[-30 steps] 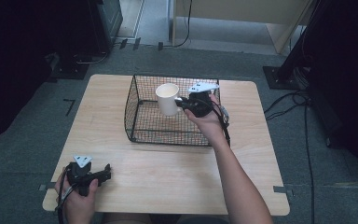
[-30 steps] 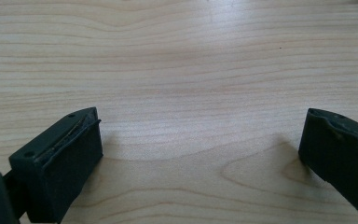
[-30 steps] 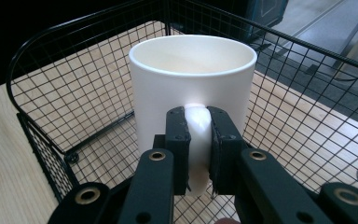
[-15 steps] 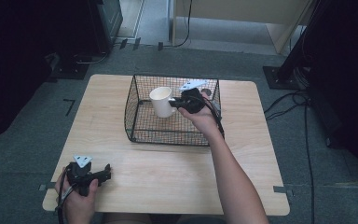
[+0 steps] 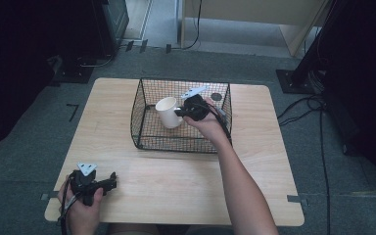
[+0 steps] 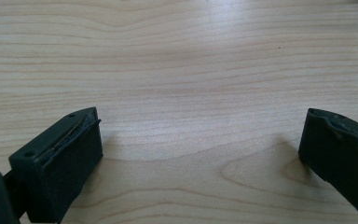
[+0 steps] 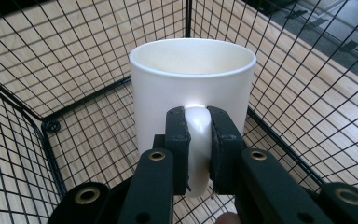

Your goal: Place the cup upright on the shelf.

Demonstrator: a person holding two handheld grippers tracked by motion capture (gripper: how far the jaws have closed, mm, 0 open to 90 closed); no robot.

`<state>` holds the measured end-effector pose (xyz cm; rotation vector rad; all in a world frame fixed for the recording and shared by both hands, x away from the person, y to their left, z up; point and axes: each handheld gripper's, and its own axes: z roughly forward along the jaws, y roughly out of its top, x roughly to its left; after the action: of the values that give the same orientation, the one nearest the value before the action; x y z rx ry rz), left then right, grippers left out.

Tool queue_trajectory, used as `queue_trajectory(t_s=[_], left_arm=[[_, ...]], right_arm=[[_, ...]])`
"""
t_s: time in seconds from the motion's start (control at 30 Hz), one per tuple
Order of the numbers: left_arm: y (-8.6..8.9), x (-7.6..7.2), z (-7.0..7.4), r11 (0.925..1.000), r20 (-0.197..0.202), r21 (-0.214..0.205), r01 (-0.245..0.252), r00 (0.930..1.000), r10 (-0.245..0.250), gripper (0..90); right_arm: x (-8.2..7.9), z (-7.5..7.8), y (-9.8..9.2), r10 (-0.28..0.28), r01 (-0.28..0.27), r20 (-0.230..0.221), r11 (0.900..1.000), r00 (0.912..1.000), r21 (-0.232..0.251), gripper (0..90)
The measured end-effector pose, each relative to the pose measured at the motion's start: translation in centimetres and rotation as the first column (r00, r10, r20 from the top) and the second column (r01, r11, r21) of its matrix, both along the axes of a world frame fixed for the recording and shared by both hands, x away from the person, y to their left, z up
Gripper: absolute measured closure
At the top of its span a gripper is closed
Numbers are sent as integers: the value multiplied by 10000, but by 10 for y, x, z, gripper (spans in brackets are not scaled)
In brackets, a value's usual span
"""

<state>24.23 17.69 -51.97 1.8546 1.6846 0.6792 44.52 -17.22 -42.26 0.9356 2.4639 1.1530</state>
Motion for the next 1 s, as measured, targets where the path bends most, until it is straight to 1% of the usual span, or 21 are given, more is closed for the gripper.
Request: queue_trajectory(t_s=[0.03,0.07,0.27,0.3,0.33,0.4,0.5,0.53,0.57,0.63,0.83,0.9,1.0], left_arm=[[0,0,0,10000,2,-2,-4,10000,4,0],[0,0,0,10000,-20,12,16,10000,-16,0],[0,0,0,10000,-5,3,0,10000,0,0],[0,0,0,10000,-5,2,0,10000,0,0],[0,0,0,10000,-4,1,-3,10000,3,0],[0,0,0,10000,5,-5,-13,10000,13,0],[0,0,0,10000,1,2,-4,10000,4,0],[0,0,0,10000,-1,2,-2,10000,2,0],[0,0,0,10000,-1,2,-2,10000,2,0],[0,0,0,10000,2,4,-1,10000,1,0],[0,0,0,10000,-5,2,0,10000,0,0],[0,0,0,10000,-5,1,1,10000,-1,0],[0,0,0,10000,-5,2,7,10000,-7,0]], right_arm=[[0,-1,1,17,-17,-16,10000,10000,-84,804],[1,-2,0,-78,78,-91,10000,9999,-59,804],[1,-4,-3,-96,94,-74,9995,9999,-313,801],[2,-5,-3,-98,96,-54,9991,9999,-415,801],[1,-8,-2,-241,247,90,9968,9997,-766,801],[2,-10,-1,-335,335,13,9959,9994,-838,800],[2,-11,0,-338,339,29,9946,9994,-978,799],[3,-13,1,-501,498,-2,9932,9987,-1054,795],[3,-13,1,-501,498,-2,9932,9987,-1054,795],[5,-14,-1,-719,697,-182,9921,9972,-1048,786],[5,-17,-3,-565,529,-331,9935,9979,-1009,760],[4,-16,-3,-579,558,-282,9959,9979,-707,736],[3,-15,-3,-574,556,-265,9965,9980,-632,718]])
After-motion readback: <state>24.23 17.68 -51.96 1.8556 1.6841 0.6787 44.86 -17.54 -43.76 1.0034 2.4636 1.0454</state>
